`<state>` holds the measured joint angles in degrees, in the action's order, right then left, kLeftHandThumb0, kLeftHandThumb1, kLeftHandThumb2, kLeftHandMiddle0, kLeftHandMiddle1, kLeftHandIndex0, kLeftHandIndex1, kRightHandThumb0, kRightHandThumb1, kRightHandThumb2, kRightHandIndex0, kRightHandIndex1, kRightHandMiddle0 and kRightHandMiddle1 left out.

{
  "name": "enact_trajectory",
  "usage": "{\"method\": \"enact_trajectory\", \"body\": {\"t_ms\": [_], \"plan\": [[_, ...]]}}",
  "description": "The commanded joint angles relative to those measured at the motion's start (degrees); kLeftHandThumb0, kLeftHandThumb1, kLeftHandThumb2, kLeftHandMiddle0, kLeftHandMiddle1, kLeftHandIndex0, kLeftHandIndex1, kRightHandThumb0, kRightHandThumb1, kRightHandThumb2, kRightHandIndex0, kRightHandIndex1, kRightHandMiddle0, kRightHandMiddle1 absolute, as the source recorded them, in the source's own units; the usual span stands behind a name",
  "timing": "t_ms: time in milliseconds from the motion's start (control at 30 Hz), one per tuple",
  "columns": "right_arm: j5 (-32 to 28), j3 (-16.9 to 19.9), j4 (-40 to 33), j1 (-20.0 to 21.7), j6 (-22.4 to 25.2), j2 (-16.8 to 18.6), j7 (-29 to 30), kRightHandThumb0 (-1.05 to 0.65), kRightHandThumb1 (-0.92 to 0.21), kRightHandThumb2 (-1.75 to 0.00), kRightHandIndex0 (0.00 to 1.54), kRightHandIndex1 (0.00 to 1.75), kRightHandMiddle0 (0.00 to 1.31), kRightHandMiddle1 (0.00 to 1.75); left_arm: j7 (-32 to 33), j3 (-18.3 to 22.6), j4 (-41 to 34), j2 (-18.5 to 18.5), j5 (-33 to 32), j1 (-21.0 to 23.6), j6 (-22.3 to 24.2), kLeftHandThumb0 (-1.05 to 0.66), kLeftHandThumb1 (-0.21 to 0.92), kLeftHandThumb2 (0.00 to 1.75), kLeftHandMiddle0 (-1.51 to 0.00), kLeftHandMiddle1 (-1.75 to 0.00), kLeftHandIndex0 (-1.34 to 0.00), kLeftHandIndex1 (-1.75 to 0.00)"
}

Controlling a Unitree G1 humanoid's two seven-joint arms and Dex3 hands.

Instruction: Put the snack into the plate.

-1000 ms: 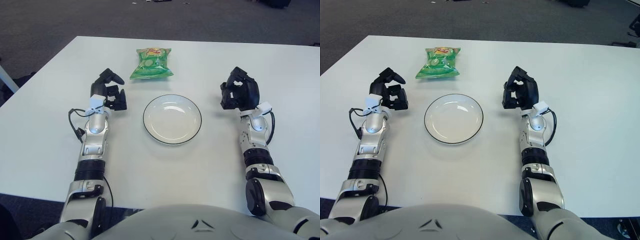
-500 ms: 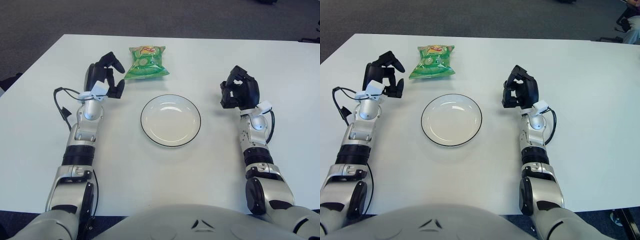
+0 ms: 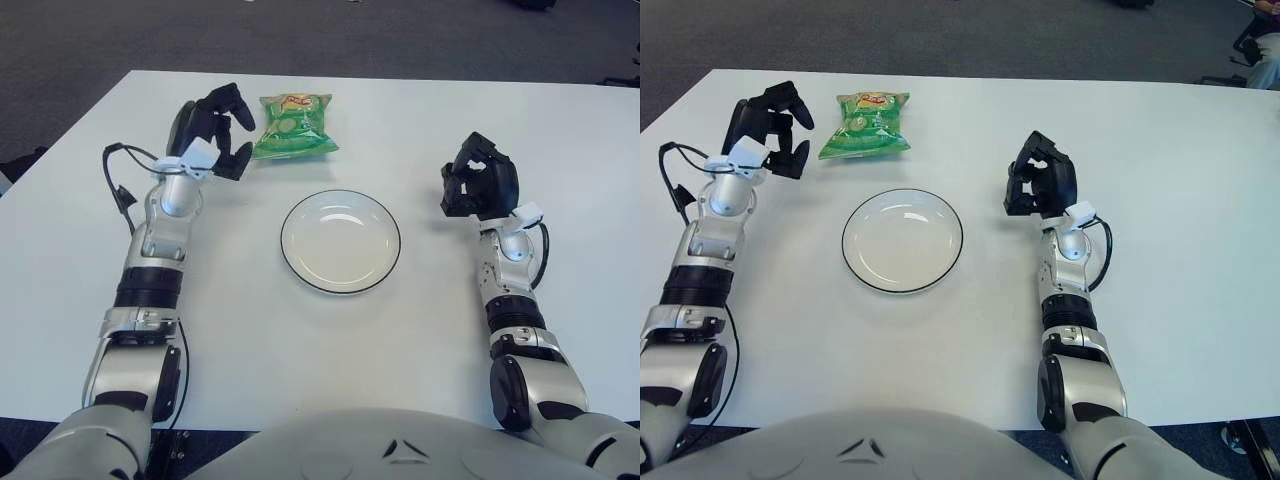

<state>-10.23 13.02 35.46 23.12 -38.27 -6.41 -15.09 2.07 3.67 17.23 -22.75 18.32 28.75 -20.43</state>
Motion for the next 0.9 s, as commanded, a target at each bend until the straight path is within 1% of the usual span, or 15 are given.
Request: {"method": "enact_trajectory", "body": {"t_ms": [0, 167, 367, 533, 600, 667, 700, 733, 767, 800, 867], "plan": [[-0.84, 0.21, 5.46, -10.07, 0.74, 3.64, 0.91, -0.56, -0.13, -1.54, 1.33, 1.75, 0.77, 1.75, -2.06, -0.92, 1.71, -2.75, 0.24, 4.38, -0.02, -0.55, 0.15, 1.52, -1.28, -1.75, -0.75, -1.75], [-0.82, 0.09, 5.47, -10.04, 0.78, 3.55, 1.02, -0.56, -0.13, -1.55, 1.33, 1.75, 0.78, 1.75, -3.29, -2.06, 2.58, -4.47, 1.73, 6.45, 0.03, -0.54, 0.17, 1.50, -1.29, -1.75, -0.74, -1.75], [-0.93, 0.13, 5.55, -10.00, 0.73, 3.59, 0.94, -0.57, -0.13, -1.55, 1.33, 1.75, 0.78, 1.75, -5.26, -4.14, 4.20, -6.87, 3.78, 10.15, 0.86, -0.54, 0.17, 1.50, -1.29, -1.75, -0.74, -1.75], [-1.03, 0.15, 5.45, -10.16, 0.56, 3.71, 0.86, -0.57, -0.13, -1.55, 1.33, 1.75, 0.78, 1.75, -4.70, -6.06, 7.14, -8.61, 6.15, 12.85, -2.83, -0.54, 0.17, 1.49, -1.29, -1.75, -0.73, -1.75], [-0.90, 0.15, 5.51, -10.15, 0.43, 3.71, 1.00, -0.57, -0.13, -1.55, 1.33, 1.75, 0.78, 1.75, -3.16, -7.45, 8.56, -9.63, 8.69, 13.94, -4.87, -0.54, 0.18, 1.48, -1.28, -1.75, -0.73, -1.75], [-0.77, 0.11, 5.42, -10.24, 0.36, 3.71, 1.12, -0.57, -0.13, -1.55, 1.33, 1.75, 0.78, 1.75, -1.83, -8.97, 9.94, -10.51, 11.50, 15.20, -6.32, -0.52, 0.22, 1.44, -1.24, -1.75, -0.69, -1.75], [-0.73, 0.08, 5.33, -10.32, 0.35, 3.72, 1.14, -0.57, -0.13, -1.55, 1.33, 1.75, 0.78, 1.75, -1.42, -9.55, 10.46, -10.80, 12.55, 15.70, -6.71, -0.51, 0.25, 1.39, -1.13, -1.75, -0.66, -1.75], [-0.70, 0.06, 5.25, -10.37, 0.40, 3.71, 1.16, -0.57, -0.13, -1.55, 1.33, 1.75, 0.78, 1.75, -0.58, -10.53, 11.30, -11.19, 14.29, 16.54, -7.30, -0.50, 0.28, 1.36, -1.05, -1.75, -0.64, -1.75], [-0.68, 0.04, 5.21, -10.40, 0.44, 3.70, 1.18, -0.57, -0.13, -1.55, 1.33, 1.75, 0.78, 1.75, 0.08, -11.22, 11.98, -11.46, 15.50, 17.15, -7.77, -0.40, 0.27, 1.37, -0.98, -1.75, -0.61, -1.73], [-0.69, 0.03, 5.20, -10.40, 0.50, 3.70, 1.19, -0.57, -0.13, -1.55, 1.33, 1.75, 0.78, 1.75, 0.81, -11.93, 12.73, -11.68, 16.72, 17.83, -8.21, -0.26, 0.26, 1.38, -0.87, -1.75, -0.56, -1.71], [-0.69, -0.03, 4.98, -10.55, 0.60, 3.77, 1.22, -0.57, -0.13, -1.55, 1.33, 1.75, 0.78, 1.75, 2.05, -13.25, 14.18, -12.08, 18.80, 19.12, -9.00, -0.14, 0.29, 1.34, -0.74, -1.75, -0.48, -1.70]]}}
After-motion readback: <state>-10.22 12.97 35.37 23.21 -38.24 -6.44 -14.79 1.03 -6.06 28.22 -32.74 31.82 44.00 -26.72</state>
